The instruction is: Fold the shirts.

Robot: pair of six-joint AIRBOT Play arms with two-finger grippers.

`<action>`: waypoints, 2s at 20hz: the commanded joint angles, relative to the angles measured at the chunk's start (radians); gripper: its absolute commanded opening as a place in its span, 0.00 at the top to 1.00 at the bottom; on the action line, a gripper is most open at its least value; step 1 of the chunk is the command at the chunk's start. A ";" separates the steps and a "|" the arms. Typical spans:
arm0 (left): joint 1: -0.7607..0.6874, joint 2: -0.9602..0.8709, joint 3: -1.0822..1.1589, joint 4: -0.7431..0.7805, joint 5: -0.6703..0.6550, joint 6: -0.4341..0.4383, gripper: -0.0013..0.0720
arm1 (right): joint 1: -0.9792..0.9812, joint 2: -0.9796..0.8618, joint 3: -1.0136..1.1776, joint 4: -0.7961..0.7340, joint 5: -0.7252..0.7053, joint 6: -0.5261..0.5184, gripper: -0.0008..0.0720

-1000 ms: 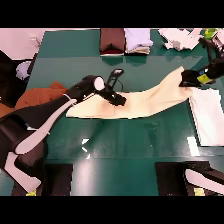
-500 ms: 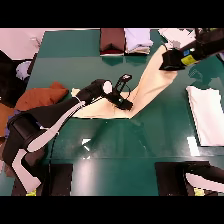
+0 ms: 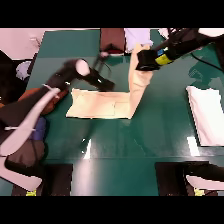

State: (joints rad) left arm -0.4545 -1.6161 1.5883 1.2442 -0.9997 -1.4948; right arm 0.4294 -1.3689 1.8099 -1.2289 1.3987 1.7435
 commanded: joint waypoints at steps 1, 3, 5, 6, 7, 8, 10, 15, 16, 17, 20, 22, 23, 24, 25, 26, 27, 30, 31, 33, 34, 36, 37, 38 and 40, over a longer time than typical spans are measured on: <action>0.164 0.169 0.000 0.140 -0.073 0.011 0.95 | 0.076 -0.016 -0.069 0.110 -0.226 0.006 0.96; 0.248 0.254 0.001 0.168 -0.089 0.011 0.95 | 0.138 -0.083 -0.061 0.147 -0.287 0.002 0.96; 0.309 0.323 0.001 0.171 -0.096 0.011 0.95 | 0.210 -0.193 -0.013 0.171 -0.336 -0.024 0.96; 0.327 0.349 0.000 0.171 -0.097 0.012 0.95 | 0.246 -0.259 0.021 0.193 -0.364 -0.051 0.96; 0.340 0.370 0.000 0.174 -0.102 0.012 0.95 | 0.278 -0.322 0.060 0.219 -0.388 -0.080 0.95; 0.340 0.385 0.000 0.192 -0.108 0.011 0.95 | 0.306 -0.383 0.100 0.248 -0.415 -0.113 0.78; 0.340 0.395 0.000 0.196 -0.137 0.011 0.95 | 0.341 -0.486 0.197 0.303 -0.418 -0.153 0.54; 0.340 0.395 0.000 0.196 -0.199 0.011 0.95 | 0.266 -0.388 0.129 0.109 -0.314 -0.136 0.54; 0.340 0.395 0.000 0.190 -0.202 0.011 0.95 | 0.228 -0.338 0.064 0.050 -0.277 -0.110 0.54; 0.339 0.395 0.000 0.179 -0.206 0.011 0.95 | 0.189 -0.294 0.003 -0.003 -0.231 -0.074 0.54; 0.339 0.394 0.000 0.124 -0.199 0.012 0.95 | 0.064 -0.200 -0.182 -0.138 -0.104 0.047 0.53; 0.339 0.393 0.000 0.109 -0.189 0.032 0.95 | -0.010 -0.178 -0.286 -0.093 -0.072 0.052 0.28; 0.339 0.391 0.000 0.109 -0.189 0.038 0.95 | -0.032 -0.179 -0.322 -0.070 -0.066 0.052 0.20; 0.339 0.388 0.000 0.106 -0.190 0.038 0.95 | -0.046 -0.179 -0.366 -0.051 -0.079 0.053 0.18; 0.339 0.385 -0.001 0.106 -0.192 0.038 0.95 | -0.047 -0.179 -0.399 -0.047 -0.102 0.072 0.18; 0.339 0.383 -0.002 0.105 -0.195 0.038 0.95 | -0.047 -0.179 -0.436 -0.047 -0.146 0.103 0.18; 0.339 0.381 -0.002 0.102 -0.197 0.038 0.95 | -0.045 -0.179 -0.463 -0.045 -0.182 0.142 0.18; 0.339 0.377 -0.002 0.099 -0.206 0.049 0.95 | -0.018 -0.220 -0.470 -0.045 -0.228 0.201 0.18; 0.339 0.377 -0.002 0.090 -0.212 0.057 0.95 | -0.007 -0.248 -0.450 -0.045 -0.222 0.203 0.18; 0.339 0.377 -0.002 0.088 -0.230 0.057 0.95 | 0.021 -0.317 -0.393 -0.044 -0.212 0.204 0.18; 0.339 0.377 -0.002 0.088 -0.240 0.061 0.95 | 0.034 -0.345 -0.368 -0.039 -0.214 0.204 0.18; 0.339 0.377 -0.002 0.088 -0.261 0.065 0.95 | 0.055 -0.398 -0.325 -0.008 -0.214 0.204 0.18; 0.339 0.377 -0.002 0.088 -0.271 0.064 0.95 | 0.060 -0.419 -0.309 0.006 -0.214 0.205 0.18; 0.339 0.377 -0.002 0.088 -0.277 0.064 0.95 | 0.063 -0.439 -0.294 0.008 -0.208 0.205 0.20; 0.339 0.377 -0.002 0.082 -0.276 0.064 0.95 | 0.068 -0.454 -0.270 -0.005 -0.212 0.200 0.52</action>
State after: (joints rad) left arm -0.1165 -1.2385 1.5864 1.3331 -1.2602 -1.4334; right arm 0.4835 -1.7790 1.5017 -1.2324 1.1900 1.9438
